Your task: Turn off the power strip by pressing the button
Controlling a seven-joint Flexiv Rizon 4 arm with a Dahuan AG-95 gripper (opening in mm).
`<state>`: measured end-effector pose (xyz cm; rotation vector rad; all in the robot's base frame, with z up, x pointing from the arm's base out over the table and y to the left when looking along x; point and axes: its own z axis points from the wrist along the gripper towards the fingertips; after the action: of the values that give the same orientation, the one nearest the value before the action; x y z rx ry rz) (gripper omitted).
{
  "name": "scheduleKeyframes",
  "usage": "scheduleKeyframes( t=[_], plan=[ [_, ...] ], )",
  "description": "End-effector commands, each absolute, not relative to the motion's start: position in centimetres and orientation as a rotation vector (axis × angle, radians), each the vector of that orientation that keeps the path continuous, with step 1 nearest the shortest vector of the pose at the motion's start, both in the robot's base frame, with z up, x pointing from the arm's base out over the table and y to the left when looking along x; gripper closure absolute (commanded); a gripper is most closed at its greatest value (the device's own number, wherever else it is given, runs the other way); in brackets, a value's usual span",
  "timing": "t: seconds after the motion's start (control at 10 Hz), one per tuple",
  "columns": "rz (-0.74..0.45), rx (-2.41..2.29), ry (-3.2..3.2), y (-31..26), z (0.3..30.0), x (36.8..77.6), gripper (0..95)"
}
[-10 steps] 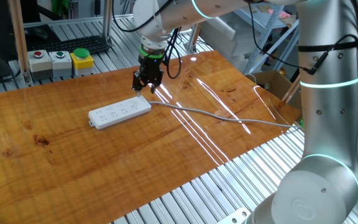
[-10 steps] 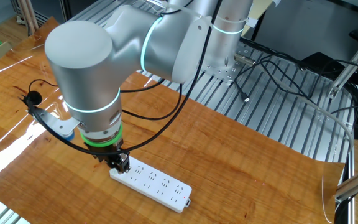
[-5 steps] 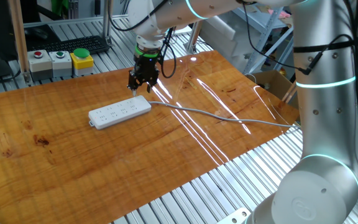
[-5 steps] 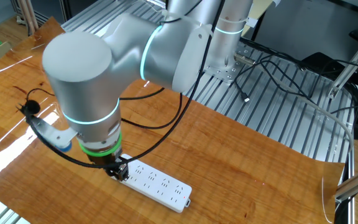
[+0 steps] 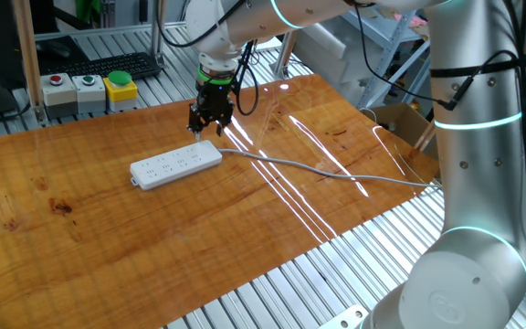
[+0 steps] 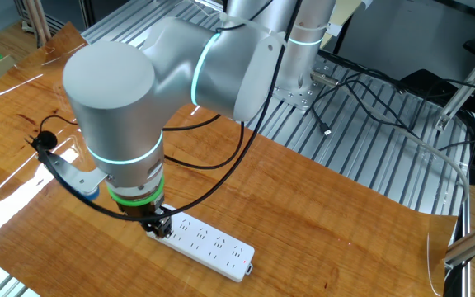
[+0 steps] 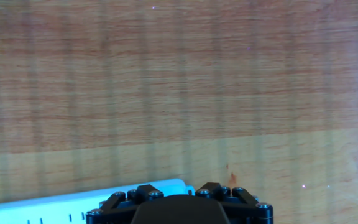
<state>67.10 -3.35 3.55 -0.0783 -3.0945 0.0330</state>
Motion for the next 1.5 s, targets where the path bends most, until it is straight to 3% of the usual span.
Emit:
scheduleKeyframes(
  t=[0.1,0.8,1.5],
  plan=[
    [0.031,-0.078,-3.095,-3.4,3.6,67.0,38.0],
    [0.045,-0.082,-3.097,-3.4,3.6,67.0,38.0],
    [0.021,-0.081,-3.132,-4.5,5.9,62.2,38.0]
  ],
)
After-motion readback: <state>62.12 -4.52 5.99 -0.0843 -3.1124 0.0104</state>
